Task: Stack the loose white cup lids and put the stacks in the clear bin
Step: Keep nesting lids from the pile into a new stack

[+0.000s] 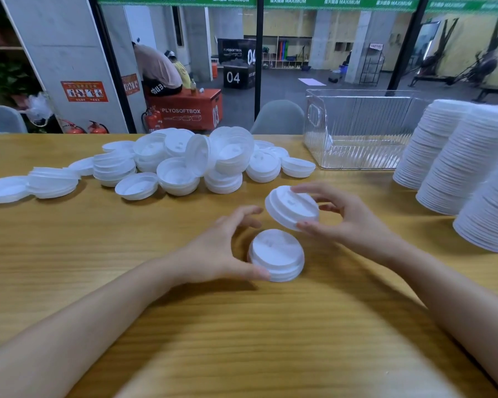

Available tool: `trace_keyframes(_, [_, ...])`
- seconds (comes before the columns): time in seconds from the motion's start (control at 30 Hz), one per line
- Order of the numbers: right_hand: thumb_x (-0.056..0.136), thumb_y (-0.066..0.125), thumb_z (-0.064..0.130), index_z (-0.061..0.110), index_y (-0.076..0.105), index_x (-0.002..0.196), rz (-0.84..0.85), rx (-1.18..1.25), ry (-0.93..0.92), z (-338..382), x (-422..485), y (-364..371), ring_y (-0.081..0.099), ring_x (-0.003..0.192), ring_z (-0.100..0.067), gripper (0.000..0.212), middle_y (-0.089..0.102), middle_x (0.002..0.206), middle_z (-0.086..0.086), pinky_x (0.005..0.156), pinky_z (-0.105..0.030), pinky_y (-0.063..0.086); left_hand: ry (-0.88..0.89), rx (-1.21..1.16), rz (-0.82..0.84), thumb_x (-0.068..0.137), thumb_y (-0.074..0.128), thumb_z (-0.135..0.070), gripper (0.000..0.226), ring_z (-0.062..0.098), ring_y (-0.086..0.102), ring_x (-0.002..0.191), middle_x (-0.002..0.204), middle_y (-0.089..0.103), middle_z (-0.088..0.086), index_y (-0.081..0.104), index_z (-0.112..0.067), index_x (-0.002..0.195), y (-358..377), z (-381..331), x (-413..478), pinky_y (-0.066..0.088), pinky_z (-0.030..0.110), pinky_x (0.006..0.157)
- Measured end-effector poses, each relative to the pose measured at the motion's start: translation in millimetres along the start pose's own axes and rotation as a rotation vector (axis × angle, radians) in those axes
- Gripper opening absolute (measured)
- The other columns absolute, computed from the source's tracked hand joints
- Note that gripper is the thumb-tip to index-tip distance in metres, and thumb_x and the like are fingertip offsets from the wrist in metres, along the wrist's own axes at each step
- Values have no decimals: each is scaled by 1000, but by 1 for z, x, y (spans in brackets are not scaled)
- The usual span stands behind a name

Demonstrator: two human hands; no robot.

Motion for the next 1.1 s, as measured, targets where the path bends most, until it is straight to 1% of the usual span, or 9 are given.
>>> trace_keyframes(0.07, [68, 72, 53, 35, 62, 124, 33, 6, 21, -2, 0, -1, 57, 118, -6, 59, 63, 124, 19, 109, -34, 40, 34, 85, -12, 56, 86, -53, 100, -5, 33, 128, 126, 43, -36, 24, -54, 135, 6, -1, 0, 26, 18, 109])
trace_keyframes(0.17, [68, 74, 49, 32, 63, 122, 76, 23, 2, 2, -1, 4, 57, 118, 0, 57, 62, 125, 23, 103, -19, 37, 30, 92, -73, 54, 83, -60, 105, -1, 35, 131, 125, 42, -39, 25, -48, 141, 5, 0, 1, 27, 32, 115])
trace_keyframes(0.27, [71, 80, 33, 29, 67, 119, 157, 23, -45, 4, -4, 17, 53, 123, 1, 49, 61, 129, 16, 102, -10, 34, 3, 54, -80, 46, 77, -69, 112, -1, 30, 135, 120, 33, -49, 18, -54, 141, 3, 3, 1, 25, 33, 118])
trace_keyframes(0.4, [73, 82, 26, 31, 67, 118, 237, -3, -55, 4, -7, 28, 50, 126, 3, 48, 55, 134, 13, 106, -12, 32, -7, 56, -69, 45, 75, -70, 109, -1, 27, 136, 126, 34, -43, 10, -65, 132, 4, 3, 1, 23, 34, 119])
trace_keyframes(0.5, [73, 81, 30, 31, 67, 120, 252, -31, -63, 4, -7, 31, 50, 127, 0, 49, 54, 135, 14, 109, -17, 34, -19, 62, -65, 46, 75, -71, 105, 1, 25, 138, 126, 33, -42, 9, -71, 127, 4, 4, 0, 22, 37, 119])
trace_keyframes(0.73, [74, 79, 37, 31, 67, 122, 283, -37, -52, 2, -8, 35, 52, 128, -7, 50, 54, 135, 12, 111, -32, 39, -15, 81, -59, 53, 80, -63, 108, 2, 26, 138, 127, 35, -38, 18, -59, 140, 4, 4, -1, 22, 38, 119])
trace_keyframes(0.87, [73, 78, 43, 36, 65, 121, 296, -34, -44, 1, -7, 36, 51, 127, -4, 50, 54, 134, 18, 109, -26, 38, -1, 78, -57, 50, 73, -70, 100, -2, 26, 135, 127, 36, -39, 26, -58, 137, 5, 4, -2, 24, 35, 118])
trace_keyframes(1.0, [73, 79, 39, 34, 65, 120, 241, -26, -23, 0, -7, 31, 53, 123, -1, 50, 52, 135, 15, 104, -16, 38, 29, 91, -75, 52, 71, -71, 83, -7, 28, 131, 125, 39, -42, 35, -62, 126, 4, 2, -1, 27, 33, 116])
trace_keyframes(1.1, [75, 72, 51, 32, 65, 118, 169, 1, 2, 0, -7, 24, 57, 113, -8, 48, 55, 131, 14, 97, -15, 43, 30, 87, -90, 52, 70, -71, 76, -7, 32, 128, 125, 43, -38, 38, -63, 121, 2, 2, -1, 29, 31, 114])
Point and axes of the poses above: each hand's wrist, its own x-axis towards the middle knuckle, its own y-axis out of the palm, z = x × y, the point moved 5 cm from there along x, towards the middle knuckle
